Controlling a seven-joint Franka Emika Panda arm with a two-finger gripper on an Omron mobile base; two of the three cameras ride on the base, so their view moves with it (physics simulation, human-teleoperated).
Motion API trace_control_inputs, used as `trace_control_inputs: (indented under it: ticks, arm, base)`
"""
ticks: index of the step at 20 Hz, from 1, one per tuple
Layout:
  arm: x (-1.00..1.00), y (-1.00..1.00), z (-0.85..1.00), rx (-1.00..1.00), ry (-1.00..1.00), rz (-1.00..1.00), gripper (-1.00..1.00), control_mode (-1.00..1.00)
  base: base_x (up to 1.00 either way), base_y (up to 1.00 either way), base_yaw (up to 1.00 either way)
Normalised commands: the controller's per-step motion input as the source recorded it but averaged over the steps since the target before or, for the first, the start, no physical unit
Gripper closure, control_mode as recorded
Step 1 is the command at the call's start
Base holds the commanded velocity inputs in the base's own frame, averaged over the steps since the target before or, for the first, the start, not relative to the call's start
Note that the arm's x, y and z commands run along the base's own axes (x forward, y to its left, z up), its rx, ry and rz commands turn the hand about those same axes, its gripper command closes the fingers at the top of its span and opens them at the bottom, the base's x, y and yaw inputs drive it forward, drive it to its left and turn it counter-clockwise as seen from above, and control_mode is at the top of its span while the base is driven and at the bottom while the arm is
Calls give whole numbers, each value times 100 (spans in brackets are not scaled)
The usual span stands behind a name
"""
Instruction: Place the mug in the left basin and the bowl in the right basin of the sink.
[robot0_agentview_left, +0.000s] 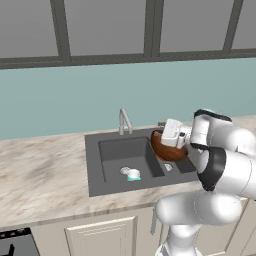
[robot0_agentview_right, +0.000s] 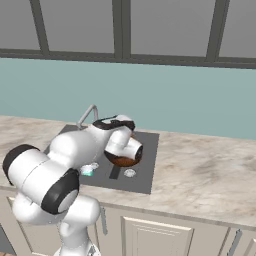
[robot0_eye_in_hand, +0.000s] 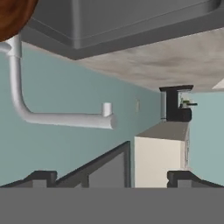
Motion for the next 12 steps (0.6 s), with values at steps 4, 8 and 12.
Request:
trace_control_inputs:
  ticks: [4,8,12]
  arm:
    - [-16,2,69,-19,-3,0,-100,-100]
    - [-13,0,57,-32,-3,0,-100,-100]
    - [-9,0,47,-39,-3,0,-100,-100]
  base:
    - [0,0,0]
    - [0,0,0]
    - [0,0,0]
